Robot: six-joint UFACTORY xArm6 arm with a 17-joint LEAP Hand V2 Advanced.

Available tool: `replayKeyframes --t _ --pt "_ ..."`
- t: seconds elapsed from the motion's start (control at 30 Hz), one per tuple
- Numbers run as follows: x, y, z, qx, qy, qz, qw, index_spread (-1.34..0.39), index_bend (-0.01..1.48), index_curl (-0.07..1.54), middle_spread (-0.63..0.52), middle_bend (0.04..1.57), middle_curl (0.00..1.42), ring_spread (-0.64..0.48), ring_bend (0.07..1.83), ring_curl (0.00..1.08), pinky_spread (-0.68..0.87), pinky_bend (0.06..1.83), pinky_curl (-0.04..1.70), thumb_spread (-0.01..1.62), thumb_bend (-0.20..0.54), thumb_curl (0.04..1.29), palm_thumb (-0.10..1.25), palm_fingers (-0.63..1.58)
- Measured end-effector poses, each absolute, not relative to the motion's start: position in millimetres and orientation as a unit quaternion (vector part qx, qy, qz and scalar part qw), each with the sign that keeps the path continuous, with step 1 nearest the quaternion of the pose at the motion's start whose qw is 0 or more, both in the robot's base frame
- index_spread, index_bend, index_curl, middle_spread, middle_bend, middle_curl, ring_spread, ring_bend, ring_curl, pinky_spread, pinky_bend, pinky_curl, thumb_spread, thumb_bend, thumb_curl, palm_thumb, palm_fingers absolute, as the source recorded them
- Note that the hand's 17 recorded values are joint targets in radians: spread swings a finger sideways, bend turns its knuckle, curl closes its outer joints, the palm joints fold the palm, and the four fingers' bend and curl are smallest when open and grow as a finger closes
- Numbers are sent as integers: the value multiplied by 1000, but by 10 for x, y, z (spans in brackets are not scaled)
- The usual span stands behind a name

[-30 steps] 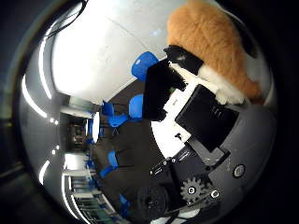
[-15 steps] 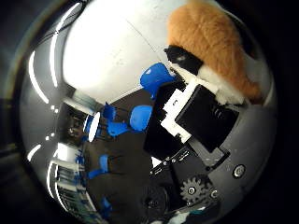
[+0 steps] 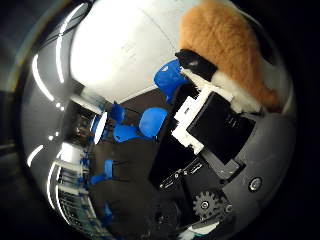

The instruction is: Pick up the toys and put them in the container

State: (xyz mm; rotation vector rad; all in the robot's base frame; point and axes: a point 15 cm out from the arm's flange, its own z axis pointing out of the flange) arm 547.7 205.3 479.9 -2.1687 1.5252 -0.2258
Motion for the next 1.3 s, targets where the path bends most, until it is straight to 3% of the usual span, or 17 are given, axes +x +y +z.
replayKeyframes --t 0.1,0.17,0.2,0.27,0.33,0.43,0.5,0.6,0.87,1.3 --pt "5472 2031 4753 -794 557 -81 230 -325 608 856 -187 1098 762 -246 1255 670 -399 1058 828 1128 -34 589 817 1081" --pt "5453 2012 4706 -798 555 -78 221 -344 353 803 -202 969 694 -249 1214 607 -515 1012 732 1130 -26 567 777 996" --pt "5434 1989 4663 -802 553 -77 212 -361 243 779 -217 891 667 -260 1186 588 -541 1021 712 1139 -22 557 772 864" --pt "5384 1971 4574 -811 547 -68 195 -407 170 727 -231 796 628 -261 1118 552 -489 1017 704 1158 -21 539 752 687" --pt "5333 1941 4495 -823 536 -61 179 -463 194 677 -214 718 584 -224 1043 506 -330 926 702 1185 -25 510 714 467" --pt "5269 1895 4407 -837 521 -50 161 -497 221 619 -162 606 522 -120 923 444 25 845 680 1207 -24 473 657 287" --pt "5265 1869 4397 -840 517 -49 159 -497 211 566 -132 564 482 -42 847 391 254 809 638 1217 -21 451 634 261" --pt "5268 1840 4425 -841 513 -52 160 -486 190 506 -117 574 458 21 756 333 434 745 578 1227 -18 430 617 260" --pt "5189 1704 4848 -843 496 -84 191 -468 180 407 -110 585 414 96 603 238 571 631 470 1227 -17 407 614 276" --pt "4853 1204 5714 -823 492 -151 239 -450 176 338 -110 532 364 123 519 183 571 570 370 1217 -16 396 616 342"
